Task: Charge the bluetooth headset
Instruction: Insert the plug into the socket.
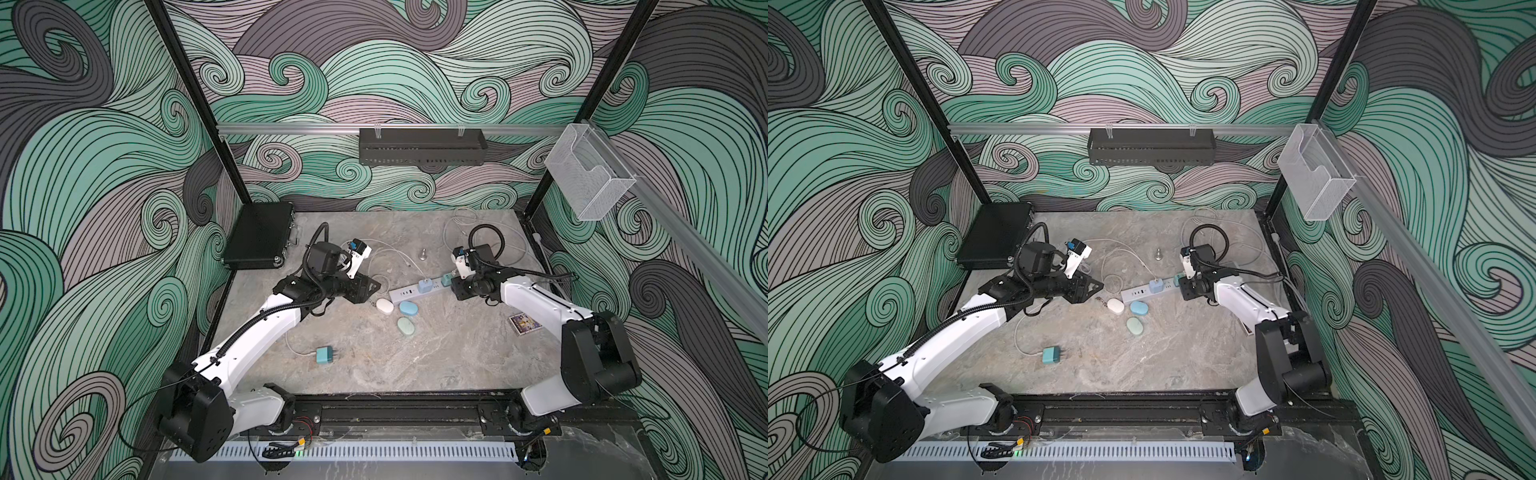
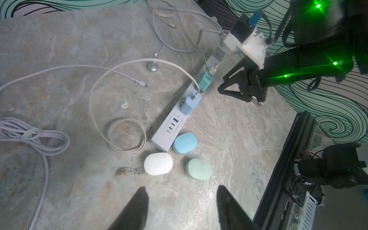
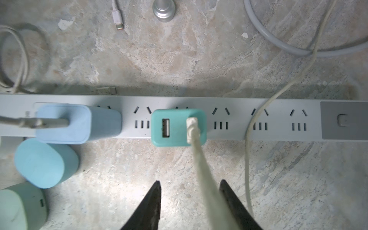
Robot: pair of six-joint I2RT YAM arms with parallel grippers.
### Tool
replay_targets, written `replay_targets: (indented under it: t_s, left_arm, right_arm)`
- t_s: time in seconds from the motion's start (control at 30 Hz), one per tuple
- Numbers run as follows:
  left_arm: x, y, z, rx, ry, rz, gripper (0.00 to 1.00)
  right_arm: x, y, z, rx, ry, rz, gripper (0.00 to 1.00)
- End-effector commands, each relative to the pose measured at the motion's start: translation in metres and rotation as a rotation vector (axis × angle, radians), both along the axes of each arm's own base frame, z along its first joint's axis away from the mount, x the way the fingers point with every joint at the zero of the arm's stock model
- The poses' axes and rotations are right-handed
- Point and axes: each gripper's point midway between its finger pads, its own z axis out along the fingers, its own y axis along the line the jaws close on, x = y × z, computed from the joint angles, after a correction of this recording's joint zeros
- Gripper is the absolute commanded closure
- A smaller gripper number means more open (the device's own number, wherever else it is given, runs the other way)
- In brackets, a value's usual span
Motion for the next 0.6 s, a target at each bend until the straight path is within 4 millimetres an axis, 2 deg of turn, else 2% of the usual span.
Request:
replay_targets:
  t_s: [0.0, 0.13, 0.3, 0.43, 0.57]
  left_arm:
    - [0.003, 0.003, 0.019, -0.003, -0.027, 0.032, 0.44]
    - [0.004, 0.015, 0.009, 0.037, 0.028, 0.119, 0.43]
    - [-0.010, 0.048, -0.010, 0.168, 0.184, 0.270, 0.41]
    - [-0.041, 0.069, -0.030, 0.255, 0.354, 0.331, 0.40]
    - [-0.081, 0.095, -0.047, 0.347, 0.578, 0.463, 0.37]
  right_arm:
    - [-0.014, 0.007, 0.027, 0.098, -0.019, -0.012, 0.48]
    - [-0.036, 0.015, 0.047, 0.207, -0.030, -0.016, 0.48]
    - [-0.066, 0.029, 0.076, 0.390, -0.005, -0.041, 0.49]
    - [-0.090, 0.035, 0.083, 0.457, 0.059, -0.079, 0.49]
    - [-0.114, 0.042, 0.078, 0.451, 0.148, -0.077, 0.49]
